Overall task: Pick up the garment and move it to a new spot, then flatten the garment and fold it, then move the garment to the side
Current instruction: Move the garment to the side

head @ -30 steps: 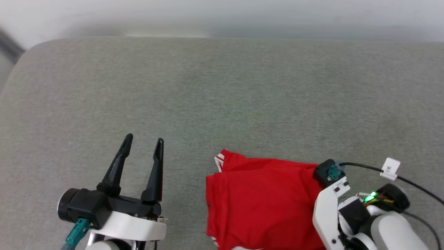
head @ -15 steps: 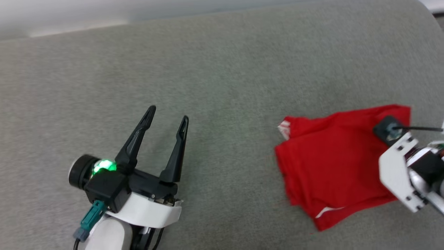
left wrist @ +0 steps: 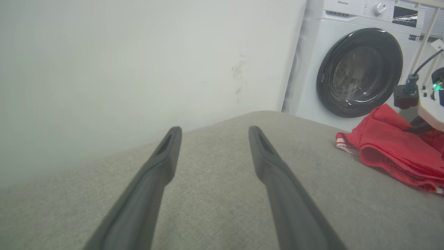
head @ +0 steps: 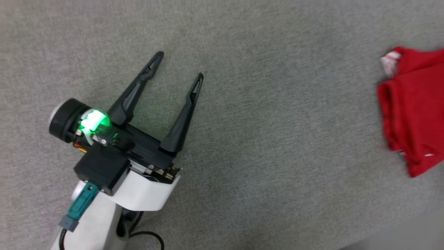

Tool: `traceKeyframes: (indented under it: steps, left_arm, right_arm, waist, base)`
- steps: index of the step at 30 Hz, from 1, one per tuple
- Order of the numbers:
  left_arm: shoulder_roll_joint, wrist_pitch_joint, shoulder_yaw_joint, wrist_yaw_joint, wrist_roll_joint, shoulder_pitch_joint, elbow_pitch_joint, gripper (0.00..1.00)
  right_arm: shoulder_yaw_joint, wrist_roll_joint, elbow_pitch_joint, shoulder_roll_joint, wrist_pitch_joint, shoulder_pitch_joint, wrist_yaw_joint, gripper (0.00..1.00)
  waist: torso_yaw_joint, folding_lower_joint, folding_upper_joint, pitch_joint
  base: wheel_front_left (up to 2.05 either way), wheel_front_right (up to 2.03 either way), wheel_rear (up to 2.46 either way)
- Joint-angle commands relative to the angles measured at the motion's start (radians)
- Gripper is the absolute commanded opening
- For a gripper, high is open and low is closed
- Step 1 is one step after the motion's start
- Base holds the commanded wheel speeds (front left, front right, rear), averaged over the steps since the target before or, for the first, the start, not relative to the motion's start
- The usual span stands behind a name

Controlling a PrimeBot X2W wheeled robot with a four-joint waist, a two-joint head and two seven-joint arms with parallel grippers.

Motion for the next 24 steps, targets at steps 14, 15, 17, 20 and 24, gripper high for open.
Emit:
traceKeyframes:
  steps: [14, 15, 17, 20, 24]
  left_arm:
    - [0.037, -0.002, 0.033, 0.003, 0.018, -0.025, -0.053, 1.0]
    - [0.037, -0.002, 0.037, 0.003, 0.017, -0.02, -0.052, 1.0]
    - [0.033, -0.002, 0.04, 0.004, 0.015, -0.019, -0.047, 1.0]
    - [0.02, -0.002, 0.045, 0.007, 0.01, -0.012, -0.039, 1.0]
    - [-0.004, -0.002, 0.07, 0.01, -0.009, 0.006, -0.024, 1.0]
  right_arm:
    - [-0.226, -0.145, 0.324, 0.018, -0.187, -0.098, -0.002, 0.0]
    - [-0.246, -0.187, 0.328, 0.041, -0.213, -0.114, -0.002, 0.1]
    - [-0.254, -0.209, 0.329, 0.054, -0.214, -0.119, -0.002, 1.0]
    - [-0.265, -0.239, 0.31, 0.063, -0.215, -0.132, -0.001, 1.0]
    - [-0.278, -0.246, 0.258, 0.081, -0.21, -0.145, -0.001, 1.0]
  waist:
    - [0.067, -0.0002, 0.0, 0.117]
    - [0.067, -0.0002, 0.0, 0.113]
    - [0.067, -0.0002, 0.0, 0.102]
    - [0.068, -0.0002, 0.0, 0.074]
    - [0.072, -0.0002, 0.0, 0.014]
  base:
    - [0.0, 0.0, 0.0]
    - [0.0, 0.0, 0.0]
    - [0.0, 0.0, 0.0]
    - [0.0, 0.0, 0.0]
    - [0.0, 0.0, 0.0]
